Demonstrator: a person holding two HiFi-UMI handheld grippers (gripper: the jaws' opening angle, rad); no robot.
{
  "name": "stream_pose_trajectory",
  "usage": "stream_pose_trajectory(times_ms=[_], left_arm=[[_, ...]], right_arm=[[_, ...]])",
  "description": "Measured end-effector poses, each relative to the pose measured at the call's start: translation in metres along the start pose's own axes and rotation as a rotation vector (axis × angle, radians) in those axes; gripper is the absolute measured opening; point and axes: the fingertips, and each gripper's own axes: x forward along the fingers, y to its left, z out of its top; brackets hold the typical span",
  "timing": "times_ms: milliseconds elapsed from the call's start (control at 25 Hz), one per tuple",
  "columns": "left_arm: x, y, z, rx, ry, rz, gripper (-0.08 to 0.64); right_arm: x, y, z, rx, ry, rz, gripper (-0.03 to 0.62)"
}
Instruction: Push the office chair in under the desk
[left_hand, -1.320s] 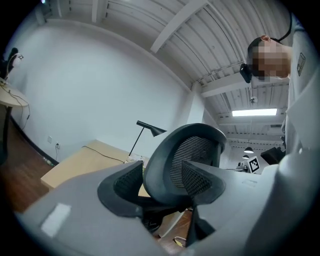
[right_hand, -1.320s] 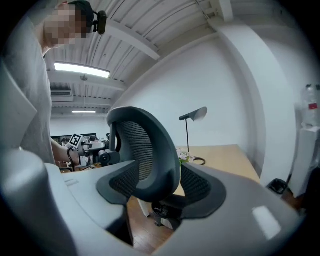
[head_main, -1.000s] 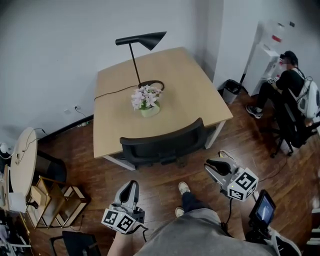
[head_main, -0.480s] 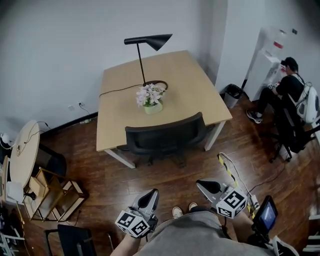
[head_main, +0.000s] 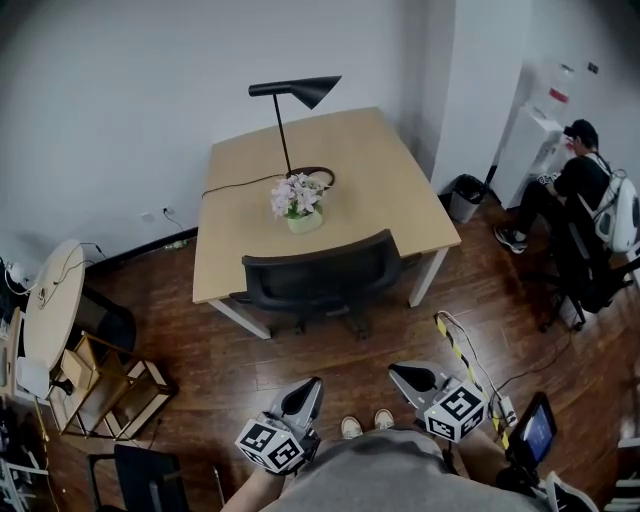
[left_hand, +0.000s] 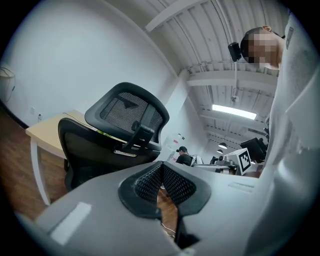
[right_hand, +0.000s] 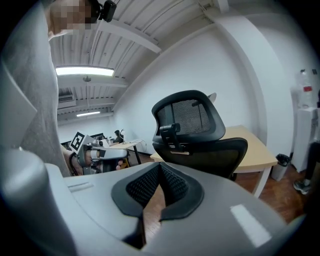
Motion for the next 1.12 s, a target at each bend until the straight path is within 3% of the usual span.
stream_pose_trajectory(times_ms=[760, 1120], left_arm=[[0.0, -0.011, -0.011, 0.005, 0.017, 0.008, 0.0], [0.009, 0.002, -0.006, 0.04, -0.022, 0.056, 0.0]], right_arm=[[-0.009, 0.003, -0.004, -0.03, 0.018, 0.01, 0.006], [0.004, -0.017, 0.014, -0.103, -0.018, 0.036, 0.006]])
